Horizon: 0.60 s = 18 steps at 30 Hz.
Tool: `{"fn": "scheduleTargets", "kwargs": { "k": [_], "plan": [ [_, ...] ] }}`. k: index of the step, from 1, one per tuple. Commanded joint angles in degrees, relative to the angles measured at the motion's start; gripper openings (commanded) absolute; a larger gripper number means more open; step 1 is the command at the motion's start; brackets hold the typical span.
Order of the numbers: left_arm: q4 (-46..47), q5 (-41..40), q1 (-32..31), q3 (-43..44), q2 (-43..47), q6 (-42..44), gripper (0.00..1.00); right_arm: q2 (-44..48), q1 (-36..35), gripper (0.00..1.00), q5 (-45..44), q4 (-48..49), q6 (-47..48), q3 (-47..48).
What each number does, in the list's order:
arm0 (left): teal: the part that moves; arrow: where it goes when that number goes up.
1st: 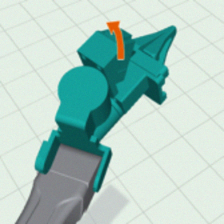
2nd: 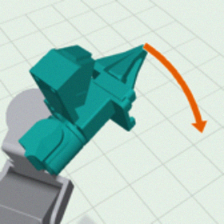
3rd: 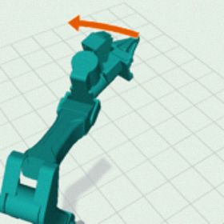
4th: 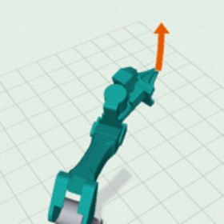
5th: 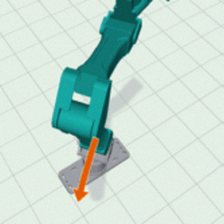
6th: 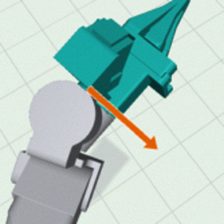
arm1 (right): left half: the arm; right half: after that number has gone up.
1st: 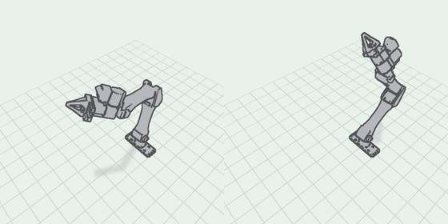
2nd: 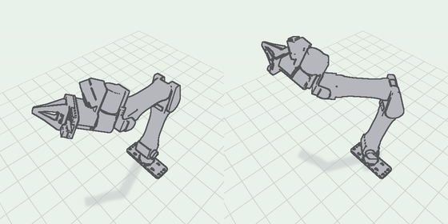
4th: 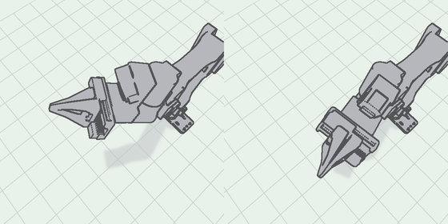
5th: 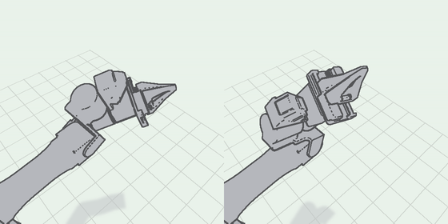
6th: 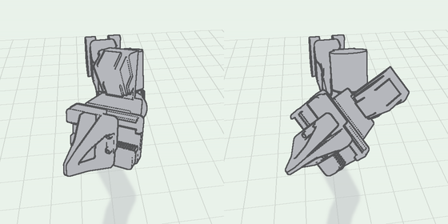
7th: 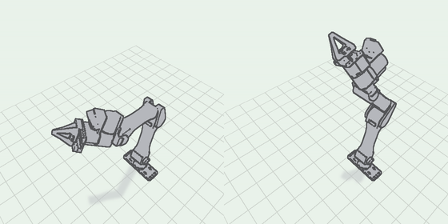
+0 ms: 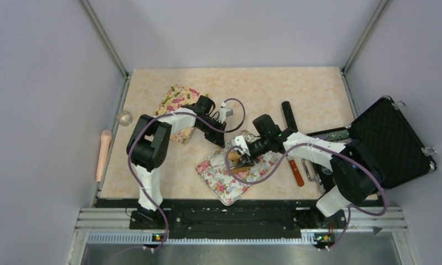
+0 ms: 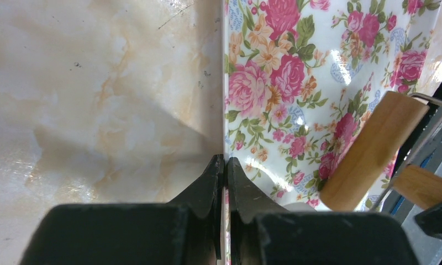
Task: Roll out the dumpling wrappers from the dough
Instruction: Flatten out the dough on the work surface.
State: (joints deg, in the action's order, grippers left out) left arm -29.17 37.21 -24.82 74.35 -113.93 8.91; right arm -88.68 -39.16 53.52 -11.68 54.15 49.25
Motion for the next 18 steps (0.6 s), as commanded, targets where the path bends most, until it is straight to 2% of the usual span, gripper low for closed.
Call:
{"fn": "scheduleTargets", "kwargs": {
  "k": [1,5,9,13,18],
  "plan": [
    [1.0,0.3,0.5,0.6,-0.6,1.2,0.0,4.6,1.5,0.0,8.3,-12.1,3.6,7.2],
    [-0.1,2.3,0.3,1.1,-1.2,2.5,0.0,2.8,1.5,0.0,13.6,-9.6,-5.1,13.4],
    [-1.0,3.2,0.1,1.3,-1.5,3.3,0.0,-2.0,1.5,0.0,14.2,3.8,-20.2,16.1],
    [-1.3,3.5,0.0,1.5,-1.5,3.6,0.0,-7.9,1.5,0.0,12.4,9.3,-25.3,19.1],
    [-1.5,3.8,0.0,1.7,-1.6,3.8,0.0,-11.2,0.0,0.0,12.9,15.6,-30.4,18.4]
  ]
}}
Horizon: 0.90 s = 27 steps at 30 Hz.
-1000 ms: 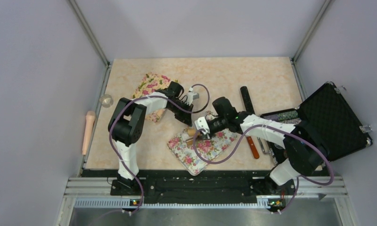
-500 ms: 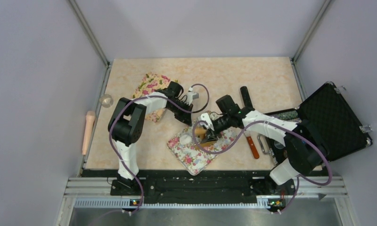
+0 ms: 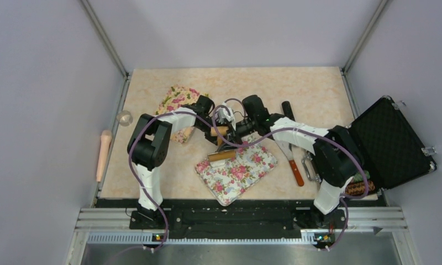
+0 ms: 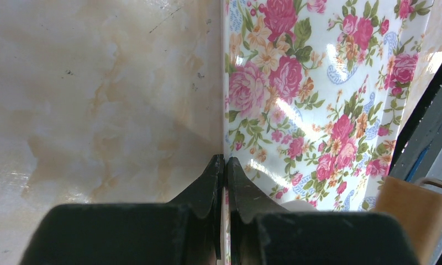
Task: Roll out the dumpling wrappers from the dough
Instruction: Flatten out the dough on the work surface.
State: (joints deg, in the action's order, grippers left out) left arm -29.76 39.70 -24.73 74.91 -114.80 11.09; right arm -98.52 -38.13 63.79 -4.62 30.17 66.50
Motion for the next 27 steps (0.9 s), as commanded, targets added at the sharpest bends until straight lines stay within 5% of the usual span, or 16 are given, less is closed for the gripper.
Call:
{"fn": "scheduleTargets", "kwargs": {
  "k": [1,9,27],
  "plan": [
    [-1.0,1.3,-0.1,1.1,-0.9,1.6,0.0,-1.8,-1.4,0.0,1.9,8.8,-6.7,1.2],
    [-1.2,1.2,-0.3,1.4,-1.1,1.7,0.0,-2.8,-3.0,0.0,-7.3,10.9,-11.1,2.9],
    [-1.1,1.1,-0.3,1.0,-0.7,1.7,0.0,-2.4,-5.3,0.0,-12.3,3.0,6.4,-7.1]
  ]
}}
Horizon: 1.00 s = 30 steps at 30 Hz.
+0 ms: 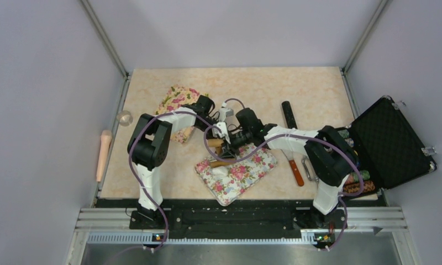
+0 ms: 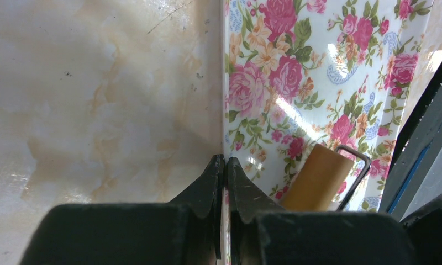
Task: Roll out the dumpling wrappers from the dough
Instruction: Flatten out the dough on the work surface.
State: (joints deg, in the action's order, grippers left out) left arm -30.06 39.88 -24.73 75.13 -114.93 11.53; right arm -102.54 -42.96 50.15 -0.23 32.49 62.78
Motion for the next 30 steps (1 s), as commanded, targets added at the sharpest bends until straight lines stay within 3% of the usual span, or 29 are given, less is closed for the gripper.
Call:
{"fn": "scheduleTargets", "kwargs": {
  "k": [1,5,8,10,17,30],
  "plan": [
    [-0.7,0.8,-0.3,0.7,-0.6,1.2,0.0,1.9,-0.5,0.0,1.2,-1.4,4.3,-4.0],
    [-0.5,0.6,-0.3,0.7,-0.5,1.0,0.0,3.4,-0.4,0.0,-0.8,2.0,3.1,-6.3],
    [-0.2,0.0,-0.2,0.7,-0.5,0.6,0.0,5.6,-0.5,0.0,-10.5,10.4,-0.6,-6.8],
    [-0.2,-0.1,-0.3,0.8,-0.7,0.5,0.0,6.5,0.4,0.0,-14.5,8.6,-1.1,-3.6],
    [-0.3,0.3,-0.3,1.1,-1.2,0.6,0.0,10.0,2.6,0.0,-0.2,-3.4,-4.9,5.9],
    [-1.0,0.5,-0.3,1.3,-1.1,1.0,0.0,12.5,-2.9,0.0,14.1,-5.3,-3.0,-1.2]
  ]
}}
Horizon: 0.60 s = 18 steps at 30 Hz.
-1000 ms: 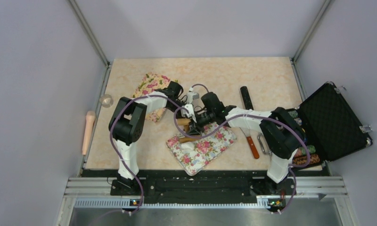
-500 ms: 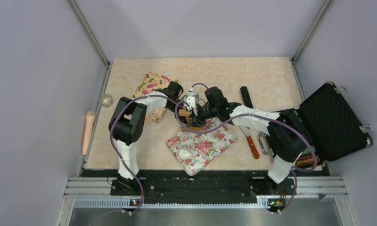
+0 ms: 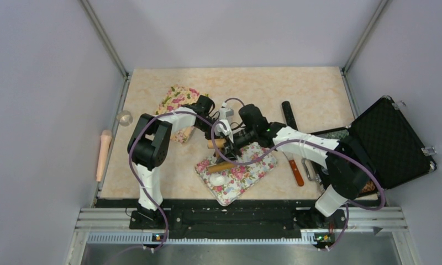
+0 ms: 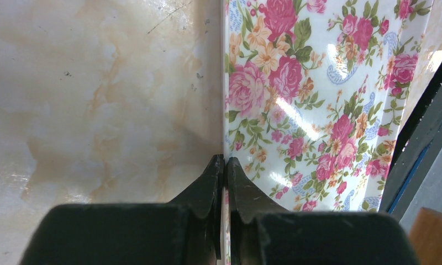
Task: Roll out the dumpling wrappers from the dough
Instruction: Flatten out the dough on the work surface.
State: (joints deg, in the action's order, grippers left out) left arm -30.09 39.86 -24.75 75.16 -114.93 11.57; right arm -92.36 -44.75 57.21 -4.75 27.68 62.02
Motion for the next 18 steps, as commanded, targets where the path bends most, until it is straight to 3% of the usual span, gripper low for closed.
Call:
{"fn": "scheduleTargets", "kwargs": {
  "k": [1,7,18],
  "plan": [
    [-1.0,0.6,-0.2,1.3,-1.2,1.0,0.0,2.6,-1.7,0.0,7.0,-1.8,2.5,-0.4],
    [-1.0,0.5,-0.3,1.5,-1.2,1.0,0.0,3.0,-5.2,0.0,3.0,-3.5,4.1,-1.5],
    [-1.1,0.4,-0.3,1.4,-1.1,1.1,0.0,0.6,-6.1,0.0,-6.9,7.2,3.5,-8.1]
  ]
}}
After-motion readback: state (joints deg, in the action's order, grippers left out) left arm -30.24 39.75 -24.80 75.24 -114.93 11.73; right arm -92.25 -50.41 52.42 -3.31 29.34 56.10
